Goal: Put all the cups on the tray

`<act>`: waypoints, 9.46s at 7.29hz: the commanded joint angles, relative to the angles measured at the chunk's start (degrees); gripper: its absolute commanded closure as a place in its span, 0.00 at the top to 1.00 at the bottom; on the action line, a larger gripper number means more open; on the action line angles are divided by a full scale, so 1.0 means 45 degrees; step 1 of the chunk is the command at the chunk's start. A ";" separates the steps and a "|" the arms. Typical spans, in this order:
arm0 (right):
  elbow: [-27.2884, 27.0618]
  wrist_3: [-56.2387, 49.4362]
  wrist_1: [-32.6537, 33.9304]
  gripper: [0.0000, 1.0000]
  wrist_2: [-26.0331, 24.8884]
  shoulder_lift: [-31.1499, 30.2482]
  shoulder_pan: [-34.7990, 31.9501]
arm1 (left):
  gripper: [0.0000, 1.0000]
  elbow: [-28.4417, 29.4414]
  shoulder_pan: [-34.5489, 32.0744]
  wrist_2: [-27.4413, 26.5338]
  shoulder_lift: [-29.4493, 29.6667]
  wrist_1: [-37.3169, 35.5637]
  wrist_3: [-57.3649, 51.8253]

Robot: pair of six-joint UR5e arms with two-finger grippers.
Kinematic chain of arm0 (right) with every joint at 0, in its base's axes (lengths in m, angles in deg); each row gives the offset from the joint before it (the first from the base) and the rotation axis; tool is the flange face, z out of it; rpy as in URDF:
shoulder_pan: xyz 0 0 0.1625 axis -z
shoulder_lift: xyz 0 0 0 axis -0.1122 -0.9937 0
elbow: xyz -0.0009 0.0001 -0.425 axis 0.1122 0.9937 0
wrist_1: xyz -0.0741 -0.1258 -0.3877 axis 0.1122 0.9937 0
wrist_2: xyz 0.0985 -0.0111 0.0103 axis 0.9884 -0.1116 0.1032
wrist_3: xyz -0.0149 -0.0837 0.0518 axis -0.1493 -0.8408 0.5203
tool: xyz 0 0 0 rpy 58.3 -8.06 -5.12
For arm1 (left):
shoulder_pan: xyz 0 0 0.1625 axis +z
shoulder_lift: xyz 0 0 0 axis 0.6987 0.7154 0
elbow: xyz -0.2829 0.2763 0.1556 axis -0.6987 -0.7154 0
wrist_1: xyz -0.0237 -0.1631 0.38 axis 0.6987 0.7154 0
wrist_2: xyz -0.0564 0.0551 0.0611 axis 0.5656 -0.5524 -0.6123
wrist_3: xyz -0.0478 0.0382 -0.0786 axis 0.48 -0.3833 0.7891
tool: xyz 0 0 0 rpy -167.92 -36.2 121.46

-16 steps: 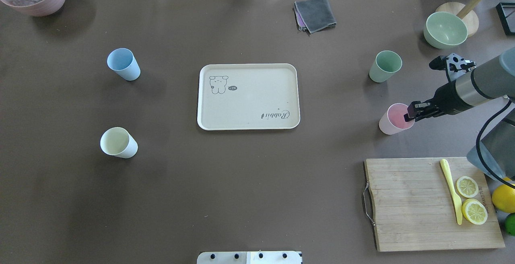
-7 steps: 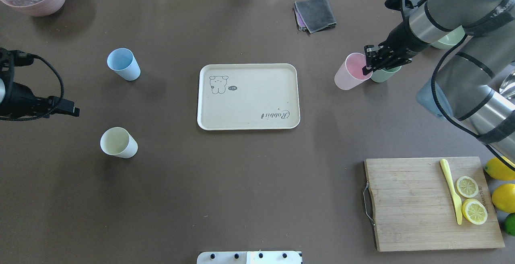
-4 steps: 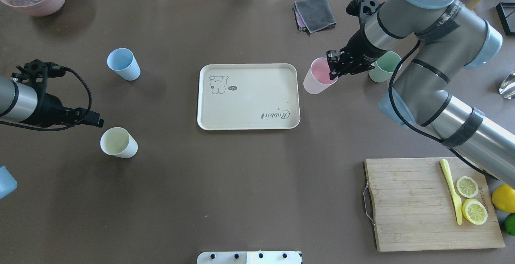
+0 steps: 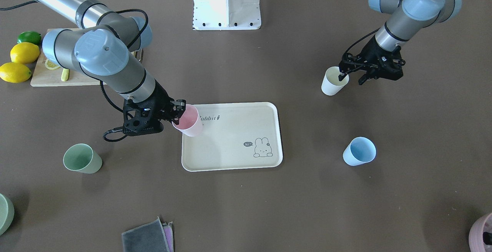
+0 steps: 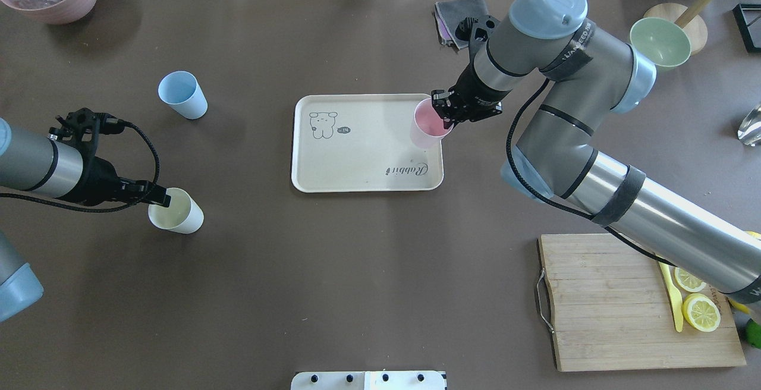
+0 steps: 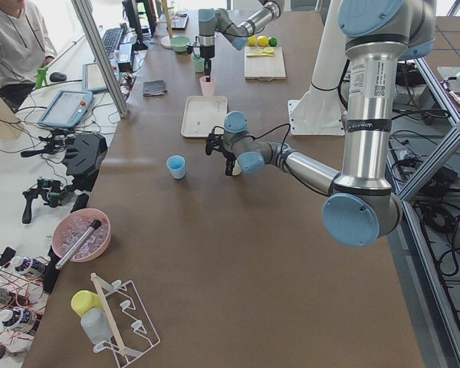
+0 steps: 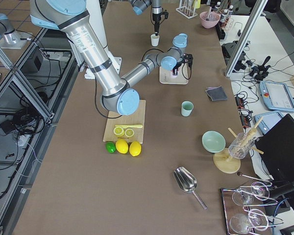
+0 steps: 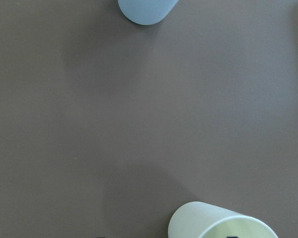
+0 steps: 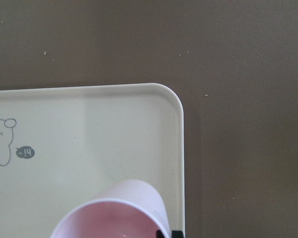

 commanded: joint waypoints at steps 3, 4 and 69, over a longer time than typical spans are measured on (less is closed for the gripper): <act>0.0830 0.0145 -0.0002 0.00 -0.0467 0.0474 0.0675 | 0.00 0.0042 0.0541 -0.0301 0.0319 -0.0011 0.0727; 0.0831 0.0145 -0.0002 0.00 -0.0467 0.0474 0.0695 | 0.00 0.0081 0.0541 -0.0261 0.0978 -0.0320 0.0746; -0.1142 -1.2745 0.2264 1.00 0.2365 -0.6850 -0.8797 | 0.98 0.0199 -0.9732 0.1887 0.0047 -0.7843 -1.3668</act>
